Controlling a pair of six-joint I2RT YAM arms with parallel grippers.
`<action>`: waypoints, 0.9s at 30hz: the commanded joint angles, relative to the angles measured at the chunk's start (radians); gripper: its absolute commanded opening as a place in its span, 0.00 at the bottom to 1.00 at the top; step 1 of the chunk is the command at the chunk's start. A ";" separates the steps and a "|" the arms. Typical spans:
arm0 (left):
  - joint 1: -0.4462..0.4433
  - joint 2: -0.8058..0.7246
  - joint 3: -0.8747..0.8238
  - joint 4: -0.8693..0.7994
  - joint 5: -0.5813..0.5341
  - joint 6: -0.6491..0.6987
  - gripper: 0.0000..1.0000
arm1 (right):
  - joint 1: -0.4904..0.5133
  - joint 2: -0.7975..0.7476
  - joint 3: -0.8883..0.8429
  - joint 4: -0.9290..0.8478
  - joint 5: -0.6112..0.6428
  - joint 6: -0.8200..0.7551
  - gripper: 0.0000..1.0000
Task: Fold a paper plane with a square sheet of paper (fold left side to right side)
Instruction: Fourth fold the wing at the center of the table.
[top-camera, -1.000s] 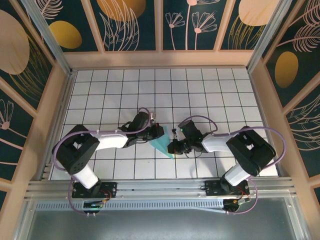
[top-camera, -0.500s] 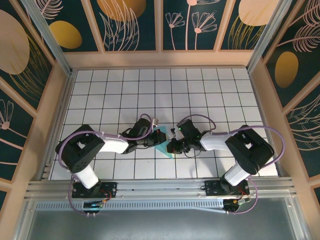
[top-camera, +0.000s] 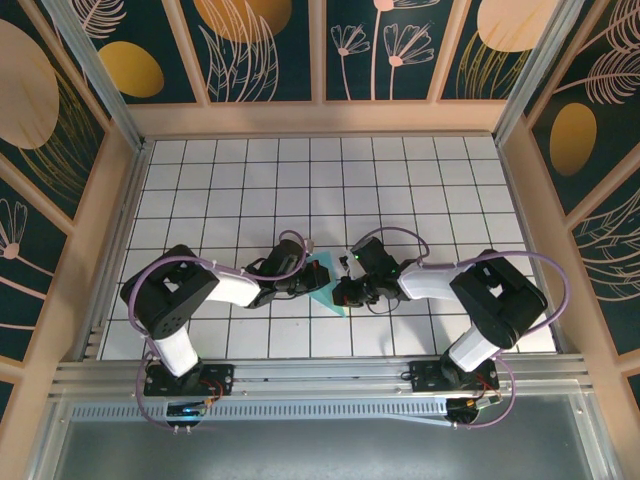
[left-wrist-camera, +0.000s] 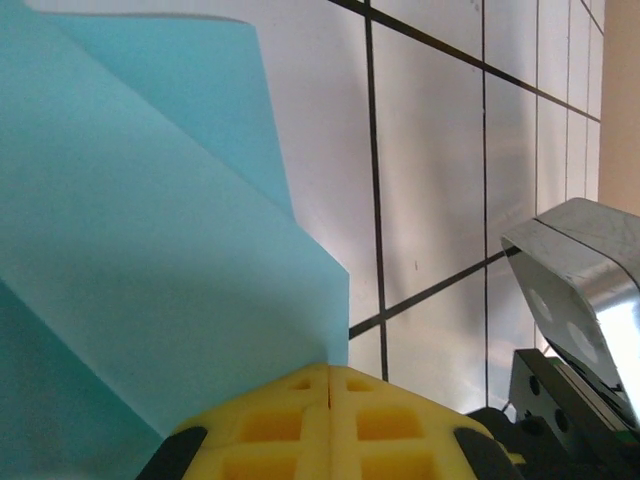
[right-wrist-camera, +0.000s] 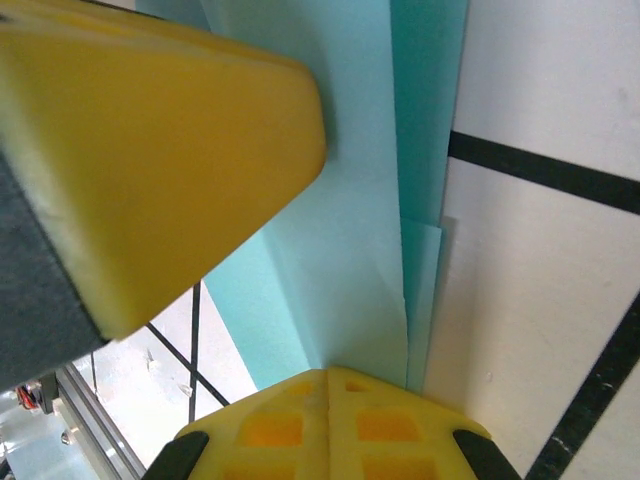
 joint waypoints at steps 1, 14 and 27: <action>0.001 0.026 -0.014 0.010 -0.037 0.020 0.00 | 0.012 0.082 -0.041 -0.187 0.193 -0.034 0.00; 0.043 0.049 -0.018 -0.013 -0.059 0.030 0.00 | 0.025 0.112 -0.027 -0.226 0.218 -0.050 0.00; 0.188 0.062 0.031 -0.098 -0.053 0.162 0.00 | 0.030 0.118 -0.034 -0.223 0.209 -0.049 0.00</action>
